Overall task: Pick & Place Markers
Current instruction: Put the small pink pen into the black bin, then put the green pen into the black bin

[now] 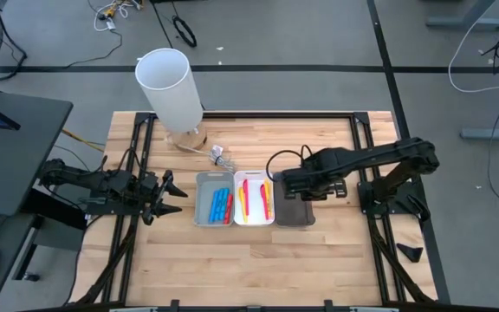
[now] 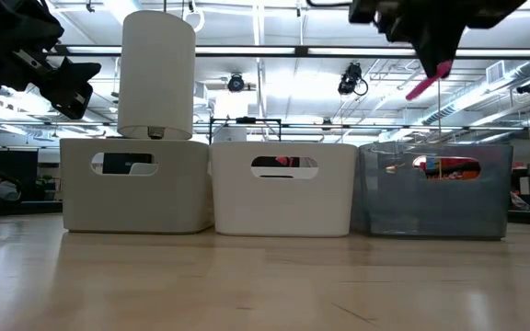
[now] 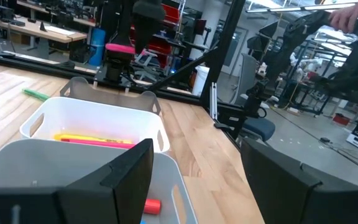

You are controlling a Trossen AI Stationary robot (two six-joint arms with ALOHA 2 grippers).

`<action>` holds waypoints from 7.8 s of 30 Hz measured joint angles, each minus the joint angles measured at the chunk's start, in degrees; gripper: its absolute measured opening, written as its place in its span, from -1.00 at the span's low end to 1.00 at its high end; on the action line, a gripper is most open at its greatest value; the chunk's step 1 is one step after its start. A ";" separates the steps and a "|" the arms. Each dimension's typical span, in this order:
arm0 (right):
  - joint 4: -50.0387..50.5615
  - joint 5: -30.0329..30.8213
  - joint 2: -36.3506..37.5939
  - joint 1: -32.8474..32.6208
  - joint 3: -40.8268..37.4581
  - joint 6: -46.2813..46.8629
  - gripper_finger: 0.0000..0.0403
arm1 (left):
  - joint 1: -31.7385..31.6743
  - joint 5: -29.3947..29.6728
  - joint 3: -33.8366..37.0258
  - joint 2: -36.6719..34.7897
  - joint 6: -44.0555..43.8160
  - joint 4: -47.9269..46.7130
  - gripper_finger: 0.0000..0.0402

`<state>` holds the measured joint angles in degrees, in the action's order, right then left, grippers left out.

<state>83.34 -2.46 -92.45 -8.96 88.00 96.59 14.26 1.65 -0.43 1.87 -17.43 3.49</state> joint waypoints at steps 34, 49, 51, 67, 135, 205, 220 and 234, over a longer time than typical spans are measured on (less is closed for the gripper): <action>-26.23 0.39 -4.02 5.23 -24.19 -8.63 -0.76 | 0.01 0.00 0.00 -0.02 0.01 -0.39 0.23; -29.47 0.32 -4.02 5.23 -24.19 -10.24 -0.15 | 0.02 0.00 0.00 -0.02 0.00 -0.34 0.23; -30.02 -0.13 -4.02 5.24 -24.18 -10.71 -0.12 | 0.02 0.00 0.00 0.00 0.01 -0.34 0.23; -26.81 -0.40 6.03 9.53 -22.04 -24.40 -0.16 | 0.02 0.00 0.01 -0.02 0.01 -0.39 0.23; -25.59 11.91 0.47 41.71 -21.96 -173.35 -0.16 | 0.00 0.00 0.01 -0.02 0.00 -0.42 0.23; -30.97 2.14 2.24 43.83 -32.83 -123.57 -0.91 | 0.01 0.00 0.02 0.00 0.01 -0.42 0.23; -19.89 0.16 5.40 43.66 -24.52 -65.43 -0.91 | 0.02 0.00 0.02 -0.01 0.02 -0.42 0.23; -18.15 -5.78 5.43 39.28 -17.52 -40.02 -0.91 | 0.01 0.01 0.02 -0.02 0.02 -0.42 0.23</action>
<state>65.19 -8.24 -87.01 30.32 70.48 56.58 14.27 1.66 -0.40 1.85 -17.41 3.07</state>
